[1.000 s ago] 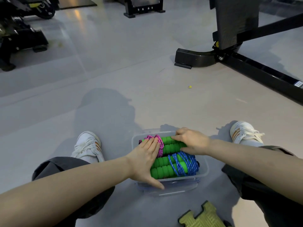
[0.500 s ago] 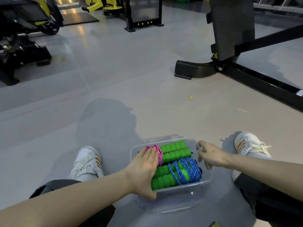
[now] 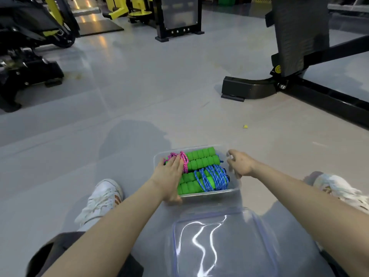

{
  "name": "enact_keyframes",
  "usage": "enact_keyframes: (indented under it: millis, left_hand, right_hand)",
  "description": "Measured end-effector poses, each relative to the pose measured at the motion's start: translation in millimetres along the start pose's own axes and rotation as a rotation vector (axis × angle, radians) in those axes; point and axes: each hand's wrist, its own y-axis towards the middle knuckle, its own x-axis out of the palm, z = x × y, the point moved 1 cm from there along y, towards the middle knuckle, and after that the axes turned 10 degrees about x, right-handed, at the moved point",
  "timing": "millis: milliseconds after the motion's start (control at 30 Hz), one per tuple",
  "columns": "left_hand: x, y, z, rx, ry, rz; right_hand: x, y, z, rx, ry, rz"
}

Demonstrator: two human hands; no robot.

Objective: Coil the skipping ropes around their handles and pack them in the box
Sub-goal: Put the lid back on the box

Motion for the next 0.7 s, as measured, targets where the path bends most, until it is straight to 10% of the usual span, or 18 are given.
enact_keyframes:
  millis: [267, 700]
  left_hand:
    - [4.0, 8.1, -3.6, 0.033, -0.1, -0.053]
    - [-2.3, -0.7, 4.1, 0.007, -0.097, -0.08]
  right_hand:
    - [23.5, -33.9, 47.8, 0.129, 0.099, 0.379]
    - [44.6, -70.8, 67.3, -0.1, -0.156, -0.309]
